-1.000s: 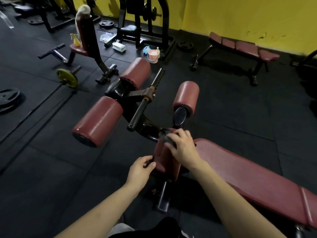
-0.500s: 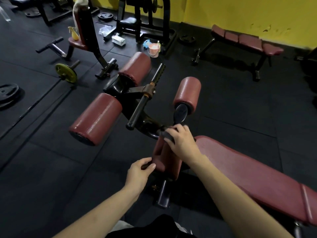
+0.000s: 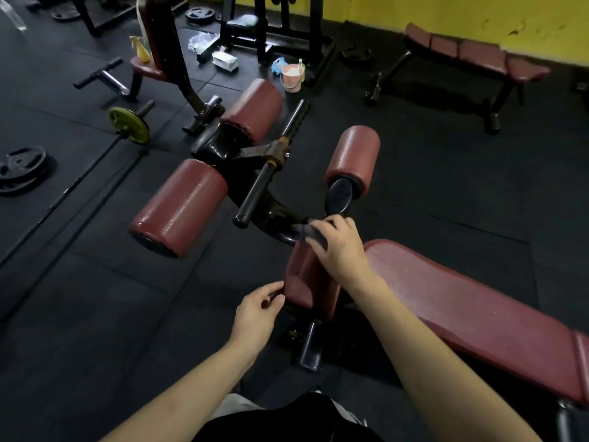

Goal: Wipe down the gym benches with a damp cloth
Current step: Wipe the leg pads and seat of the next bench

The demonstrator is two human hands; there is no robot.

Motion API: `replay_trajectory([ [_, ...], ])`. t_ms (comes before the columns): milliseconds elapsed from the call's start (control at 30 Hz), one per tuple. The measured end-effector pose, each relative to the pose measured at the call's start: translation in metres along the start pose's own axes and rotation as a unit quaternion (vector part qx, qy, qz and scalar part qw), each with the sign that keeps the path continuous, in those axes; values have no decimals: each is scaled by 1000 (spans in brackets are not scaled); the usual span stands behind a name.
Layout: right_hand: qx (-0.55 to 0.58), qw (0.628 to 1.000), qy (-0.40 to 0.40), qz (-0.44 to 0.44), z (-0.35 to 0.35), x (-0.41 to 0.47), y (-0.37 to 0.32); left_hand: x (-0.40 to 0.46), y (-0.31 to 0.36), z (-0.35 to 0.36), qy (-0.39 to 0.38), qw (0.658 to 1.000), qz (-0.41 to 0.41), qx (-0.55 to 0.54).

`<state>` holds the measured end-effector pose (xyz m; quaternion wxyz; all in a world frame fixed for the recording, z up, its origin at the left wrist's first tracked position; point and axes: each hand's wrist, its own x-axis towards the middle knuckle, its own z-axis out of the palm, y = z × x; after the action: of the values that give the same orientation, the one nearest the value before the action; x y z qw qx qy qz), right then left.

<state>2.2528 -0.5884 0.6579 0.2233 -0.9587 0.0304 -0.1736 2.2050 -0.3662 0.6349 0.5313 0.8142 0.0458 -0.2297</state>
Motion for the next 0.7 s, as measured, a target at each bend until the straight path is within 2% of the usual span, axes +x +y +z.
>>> replay_trajectory([
  [167, 77, 994, -21, -70, -8, -105, -22, 4, -6, 0, -11, 1000, 8, -3],
  [300, 49, 994, -15, -92, -7, -78, 2, 4, -9, 1, -11, 1000, 0, -13],
  [367, 36, 998, 28, -46, -3, -35, 22, 2, -6, 1, -16, 1000, -8, -23],
  [433, 42, 997, 55, 36, -3, -3, 37, 0, -2, 2, -27, 999, -3, -28],
  [500, 58, 994, 63, 74, -2, -1, 38, -2, 0, 5, -31, 999, 4, -20],
  [600, 91, 993, 68, 32, 1, -46, 14, -3, 4, 9, -31, 999, 16, -6],
  [700, 121, 992, 24, -27, 0, -118, -8, 0, 5, 13, -29, 999, 5, -41],
])
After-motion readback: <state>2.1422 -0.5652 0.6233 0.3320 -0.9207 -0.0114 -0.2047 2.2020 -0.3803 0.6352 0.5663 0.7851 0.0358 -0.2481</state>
